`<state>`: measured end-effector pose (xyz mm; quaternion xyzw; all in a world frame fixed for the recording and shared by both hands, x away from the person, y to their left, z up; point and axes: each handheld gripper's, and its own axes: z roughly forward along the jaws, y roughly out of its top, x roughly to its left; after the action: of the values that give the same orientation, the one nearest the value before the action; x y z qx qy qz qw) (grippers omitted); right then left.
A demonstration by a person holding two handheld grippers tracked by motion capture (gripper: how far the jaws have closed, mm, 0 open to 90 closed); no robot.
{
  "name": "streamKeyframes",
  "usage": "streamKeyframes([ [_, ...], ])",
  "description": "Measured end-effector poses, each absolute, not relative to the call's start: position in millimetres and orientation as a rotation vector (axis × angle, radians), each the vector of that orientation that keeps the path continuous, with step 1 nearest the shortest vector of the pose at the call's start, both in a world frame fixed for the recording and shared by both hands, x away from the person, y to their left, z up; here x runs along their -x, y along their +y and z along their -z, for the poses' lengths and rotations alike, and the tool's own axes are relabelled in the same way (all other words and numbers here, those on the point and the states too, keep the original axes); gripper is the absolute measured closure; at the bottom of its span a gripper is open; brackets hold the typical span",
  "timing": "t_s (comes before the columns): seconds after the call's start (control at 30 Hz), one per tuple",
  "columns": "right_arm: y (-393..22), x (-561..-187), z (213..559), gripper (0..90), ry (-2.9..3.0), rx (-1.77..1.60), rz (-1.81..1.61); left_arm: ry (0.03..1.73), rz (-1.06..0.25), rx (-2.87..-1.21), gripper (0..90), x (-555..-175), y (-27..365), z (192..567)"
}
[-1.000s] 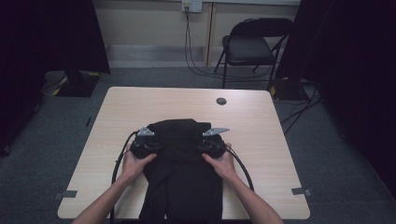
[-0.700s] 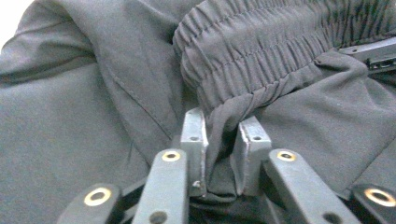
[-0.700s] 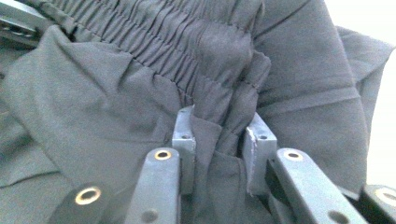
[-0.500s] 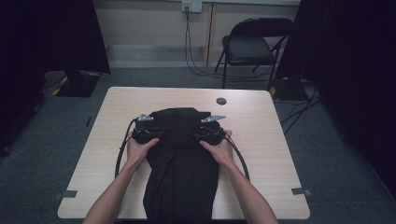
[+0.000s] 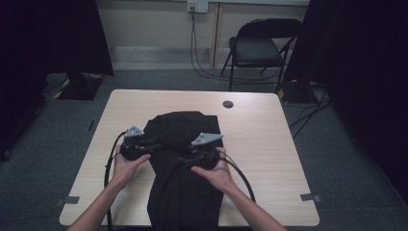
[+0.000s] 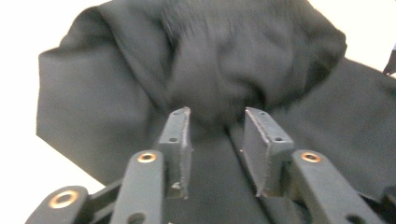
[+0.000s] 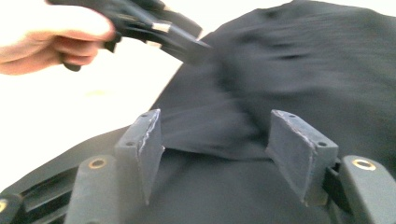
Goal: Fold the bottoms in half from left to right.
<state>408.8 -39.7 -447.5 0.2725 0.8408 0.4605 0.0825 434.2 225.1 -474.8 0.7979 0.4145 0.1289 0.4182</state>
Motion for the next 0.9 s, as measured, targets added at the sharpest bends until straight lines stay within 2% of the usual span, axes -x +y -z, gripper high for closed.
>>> streamKeyframes([
  [0.03,-20.4,-405.5,456.9,33.7,2.564,-0.766,-1.342,1.022,-0.315,-2.049,63.6,-434.1,218.8,479.7],
  [0.17,-2.1,-410.7,477.1,34.1,2.598,-0.761,-1.279,1.020,-0.323,-2.105,64.3,-437.6,214.9,487.1],
  [0.2,-0.2,-411.9,481.9,40.2,2.596,-0.755,-1.239,1.044,-0.329,-2.105,64.1,-438.4,216.3,489.8],
  [0.23,-0.2,-412.2,486.3,53.7,2.588,-0.760,-1.217,1.070,-0.335,-2.105,62.7,-439.0,218.5,491.9],
  [0.27,-0.2,-412.2,486.3,53.7,2.588,-0.760,-1.217,1.070,-0.335,-2.105,62.5,-439.0,218.5,491.9],
  [0.3,-4.3,-412.9,492.0,80.0,2.567,-0.778,-1.237,1.073,-0.328,-2.091,62.3,-439.8,222.2,492.9],
  [0.33,-4.3,-412.9,492.0,80.0,2.567,-0.778,-1.237,1.082,-0.334,-2.080,62.3,-440.8,225.3,492.9],
  [0.37,-8.0,-412.3,492.1,87.9,2.547,-0.791,-1.271,1.093,-0.345,-2.079,62.3,-441.0,227.7,492.5],
  [0.53,-34.9,-409.7,476.7,89.6,2.483,-0.819,-1.317,1.113,-0.388,-2.086,61.6,-442.3,231.5,493.0],
  [0.67,-77.2,-415.9,455.3,89.7,2.392,-0.886,-1.304,1.102,-0.441,-2.101,61.6,-442.6,228.8,493.8],
  [0.8,-100.4,-422.7,456.5,89.8,2.354,-0.938,-1.251,1.102,-0.456,-2.105,61.5,-442.6,227.2,493.8],
  [0.9,-130.2,-431.6,474.1,89.7,2.342,-1.045,-1.158,1.101,-0.458,-2.095,61.5,-443.2,227.5,494.9],
])
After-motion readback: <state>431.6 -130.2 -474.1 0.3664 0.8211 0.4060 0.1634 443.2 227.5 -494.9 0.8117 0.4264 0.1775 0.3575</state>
